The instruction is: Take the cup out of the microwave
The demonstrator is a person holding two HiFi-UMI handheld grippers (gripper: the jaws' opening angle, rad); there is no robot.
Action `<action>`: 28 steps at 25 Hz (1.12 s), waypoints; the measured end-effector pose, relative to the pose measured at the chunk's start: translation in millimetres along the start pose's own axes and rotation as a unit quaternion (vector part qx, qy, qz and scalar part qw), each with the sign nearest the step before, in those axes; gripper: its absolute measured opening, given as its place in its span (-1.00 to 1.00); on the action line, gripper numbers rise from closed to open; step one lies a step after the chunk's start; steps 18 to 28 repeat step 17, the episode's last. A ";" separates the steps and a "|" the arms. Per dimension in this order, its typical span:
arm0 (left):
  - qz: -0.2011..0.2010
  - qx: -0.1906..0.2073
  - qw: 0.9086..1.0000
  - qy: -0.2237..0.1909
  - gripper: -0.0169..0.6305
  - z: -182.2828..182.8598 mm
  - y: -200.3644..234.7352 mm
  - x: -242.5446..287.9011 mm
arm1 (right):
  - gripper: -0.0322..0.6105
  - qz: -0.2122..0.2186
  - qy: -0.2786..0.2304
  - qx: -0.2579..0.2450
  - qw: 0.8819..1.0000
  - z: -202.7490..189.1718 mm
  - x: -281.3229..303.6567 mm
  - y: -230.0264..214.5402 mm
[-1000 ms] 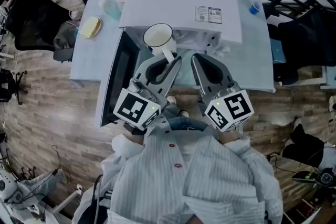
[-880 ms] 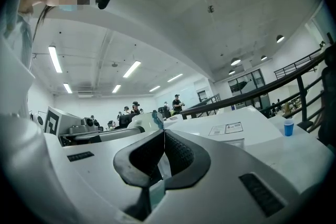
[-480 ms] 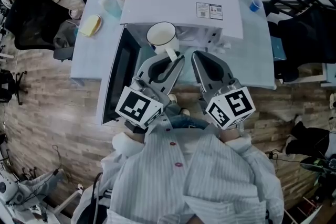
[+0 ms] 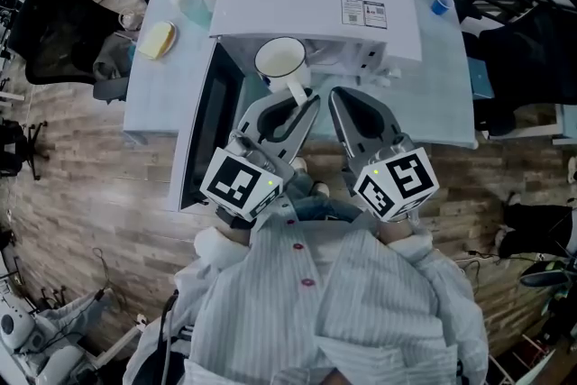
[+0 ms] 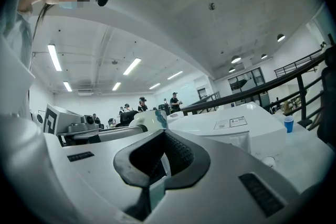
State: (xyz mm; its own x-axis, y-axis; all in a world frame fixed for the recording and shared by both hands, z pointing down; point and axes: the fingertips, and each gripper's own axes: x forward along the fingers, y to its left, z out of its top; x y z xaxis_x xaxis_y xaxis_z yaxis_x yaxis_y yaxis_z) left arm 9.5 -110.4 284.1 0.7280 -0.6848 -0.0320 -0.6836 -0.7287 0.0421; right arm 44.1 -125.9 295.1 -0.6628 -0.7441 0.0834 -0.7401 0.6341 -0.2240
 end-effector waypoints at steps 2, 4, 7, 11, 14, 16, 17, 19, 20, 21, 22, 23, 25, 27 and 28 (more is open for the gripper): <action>0.000 0.000 1.000 0.000 -0.80 -0.9 -0.5 -0.1 | -0.79 0.000 0.000 0.000 1.000 -1.5 -0.4 0.0; 0.000 0.000 1.000 0.002 -0.80 -2.5 -0.2 0.0 | -0.79 0.000 0.002 0.001 1.000 -3.2 0.0 0.0; 0.000 -0.002 1.000 0.005 -0.80 -4.0 1.8 -1.5 | -0.79 -0.001 0.004 0.003 1.000 -4.6 1.4 1.5; -0.002 -0.005 1.000 0.006 -0.80 -5.9 1.6 -2.2 | -0.79 -0.005 0.005 0.005 1.000 -6.5 -0.1 1.1; -0.010 -0.010 1.000 0.006 -0.80 -6.3 1.1 0.5 | -0.79 -0.006 0.004 0.005 1.000 -5.5 -1.2 -0.3; -0.020 -0.012 1.000 0.009 -0.80 -6.6 0.7 2.8 | -0.79 -0.008 0.004 0.005 1.000 -5.0 -2.0 -1.5; -0.025 -0.013 1.000 0.010 -0.80 -6.8 0.5 4.0 | -0.79 -0.009 0.004 0.006 1.000 -4.7 -2.4 -2.1; -0.025 -0.013 1.000 0.010 -0.80 -6.8 0.5 4.0 | -0.79 -0.009 0.004 0.006 1.000 -4.7 -2.4 -2.1; -0.025 -0.013 1.000 0.010 -0.80 -6.8 0.5 4.0 | -0.79 -0.009 0.004 0.006 1.000 -4.7 -2.4 -2.1; -0.025 -0.013 1.000 0.010 -0.80 -6.8 0.5 4.0 | -0.79 -0.009 0.004 0.006 1.000 -4.7 -2.4 -2.1; -0.025 -0.013 1.000 0.010 -0.80 -6.8 0.5 4.0 | -0.79 -0.009 0.004 0.006 1.000 -4.7 -2.4 -2.1; -0.025 -0.013 1.000 0.010 -0.80 -6.8 0.5 4.0 | -0.79 -0.009 0.004 0.006 1.000 -4.7 -2.4 -2.1; -0.025 -0.013 1.000 0.010 -0.80 -6.8 0.5 4.0 | -0.79 -0.009 0.004 0.006 1.000 -4.7 -2.4 -2.1; -0.025 -0.013 1.000 0.010 -0.80 -6.8 0.5 4.0 | -0.79 -0.009 0.004 0.006 1.000 -4.7 -2.4 -2.1; -0.025 -0.013 1.000 0.010 -0.80 -6.8 0.5 4.0 | -0.79 -0.009 0.004 0.006 1.000 -4.7 -2.4 -2.1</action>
